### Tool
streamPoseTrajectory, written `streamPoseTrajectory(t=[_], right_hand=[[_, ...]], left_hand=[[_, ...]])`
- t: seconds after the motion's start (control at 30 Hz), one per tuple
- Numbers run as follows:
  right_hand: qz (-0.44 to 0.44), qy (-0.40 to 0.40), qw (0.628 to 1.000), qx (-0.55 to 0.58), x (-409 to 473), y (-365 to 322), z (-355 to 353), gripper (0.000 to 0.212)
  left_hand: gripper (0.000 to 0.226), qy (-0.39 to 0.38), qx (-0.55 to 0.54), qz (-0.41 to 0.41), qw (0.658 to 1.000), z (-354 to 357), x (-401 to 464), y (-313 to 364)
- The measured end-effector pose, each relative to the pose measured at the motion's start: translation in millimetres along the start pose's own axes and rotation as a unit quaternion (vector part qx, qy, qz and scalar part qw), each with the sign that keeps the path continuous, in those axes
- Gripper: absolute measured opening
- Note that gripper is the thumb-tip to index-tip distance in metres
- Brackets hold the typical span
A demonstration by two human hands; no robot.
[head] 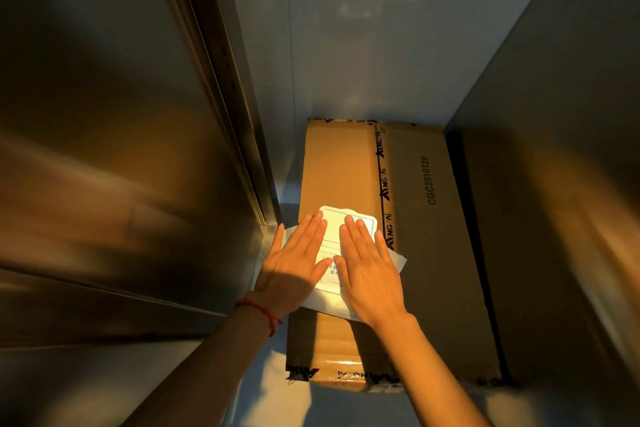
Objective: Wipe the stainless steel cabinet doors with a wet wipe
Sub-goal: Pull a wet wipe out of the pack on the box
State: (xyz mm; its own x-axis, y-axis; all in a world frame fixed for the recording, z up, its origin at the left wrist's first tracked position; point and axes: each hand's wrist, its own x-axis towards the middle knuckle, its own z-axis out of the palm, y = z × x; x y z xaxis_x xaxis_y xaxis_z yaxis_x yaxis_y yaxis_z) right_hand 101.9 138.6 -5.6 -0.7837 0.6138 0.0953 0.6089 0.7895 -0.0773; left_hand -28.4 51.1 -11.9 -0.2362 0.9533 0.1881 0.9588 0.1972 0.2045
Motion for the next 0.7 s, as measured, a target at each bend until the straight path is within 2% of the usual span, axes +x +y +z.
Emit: streamPoseTrajectory(t=[0.17, 0.4, 0.53, 0.7], right_hand=[[0.006, -0.02, 1.0, 0.014, 0.9, 0.5, 0.7, 0.065], [0.007, -0.003, 1.0, 0.016, 0.0, -1.0, 0.2, 0.055], [0.016, 0.002, 0.999, 0.035, -0.5, -3.6, -0.6, 0.059], [0.021, 0.023, 0.998, 0.048, -4.7, -8.7, -2.3, 0.057]], left_hand=[[0.053, 0.029, -0.02, 0.011, 0.999, 4.5, -1.6, -1.8], [0.057, 0.058, -0.02, 0.023, 0.998, -0.1, -5.5, -0.3], [0.059, 0.084, -0.007, 0.041, 0.996, -5.7, -12.0, -0.5], [0.045, 0.083, 0.041, 0.063, 0.994, -6.0, -16.9, -2.6]])
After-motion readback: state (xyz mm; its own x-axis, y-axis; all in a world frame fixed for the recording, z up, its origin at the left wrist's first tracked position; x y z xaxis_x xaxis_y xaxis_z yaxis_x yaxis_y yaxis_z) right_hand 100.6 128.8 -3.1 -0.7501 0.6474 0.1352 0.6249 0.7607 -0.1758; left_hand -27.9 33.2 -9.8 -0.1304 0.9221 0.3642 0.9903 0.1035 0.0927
